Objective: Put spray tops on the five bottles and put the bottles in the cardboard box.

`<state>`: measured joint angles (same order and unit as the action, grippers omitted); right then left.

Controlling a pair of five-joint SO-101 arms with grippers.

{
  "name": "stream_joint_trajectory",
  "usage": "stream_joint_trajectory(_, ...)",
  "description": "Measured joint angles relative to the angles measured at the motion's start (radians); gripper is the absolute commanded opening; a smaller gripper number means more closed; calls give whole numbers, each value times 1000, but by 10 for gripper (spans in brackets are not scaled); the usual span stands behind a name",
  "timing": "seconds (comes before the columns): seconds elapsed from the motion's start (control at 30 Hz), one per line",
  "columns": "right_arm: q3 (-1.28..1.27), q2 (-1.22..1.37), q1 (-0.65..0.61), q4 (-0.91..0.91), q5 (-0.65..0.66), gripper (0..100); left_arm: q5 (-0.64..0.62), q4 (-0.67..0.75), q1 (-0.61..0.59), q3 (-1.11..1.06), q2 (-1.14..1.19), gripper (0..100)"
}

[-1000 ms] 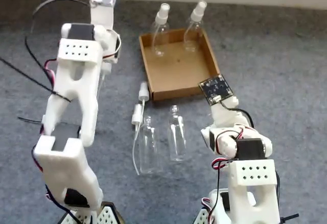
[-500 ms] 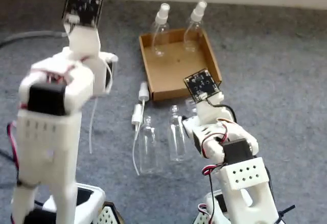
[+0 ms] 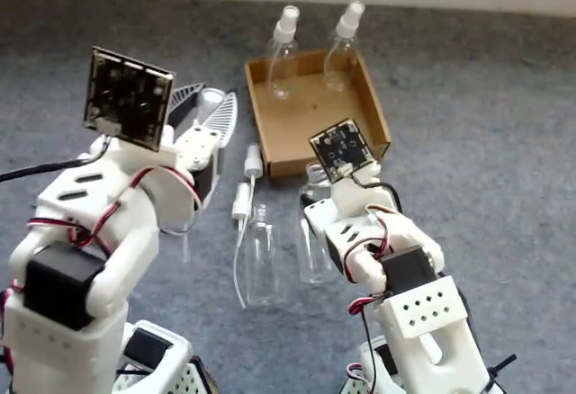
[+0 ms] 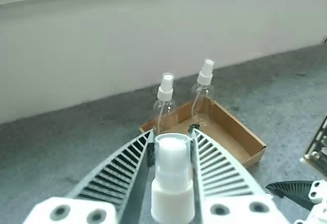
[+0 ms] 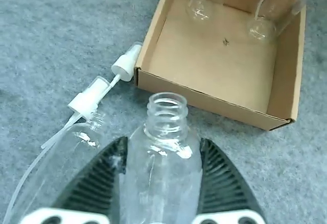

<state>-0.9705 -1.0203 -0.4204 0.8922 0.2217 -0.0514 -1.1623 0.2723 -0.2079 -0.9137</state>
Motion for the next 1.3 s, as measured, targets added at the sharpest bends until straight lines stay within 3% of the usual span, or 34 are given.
stream_joint_trajectory(0.23,0,-18,0,0,0,22,-3,6,72,107,95,52)
stream_joint_trajectory(0.5,-176,-305,-14,0,0,22,-3,6,153,178,143,52)
stream_joint_trajectory(0.8,-258,-457,-31,0,-58,21,-54,17,219,184,149,52)
stream_joint_trajectory(1.07,-371,-778,-51,0,-64,19,-54,74,304,184,149,52)
stream_joint_trajectory(1.3,-410,-806,-66,0,-64,19,-54,212,348,184,149,52)
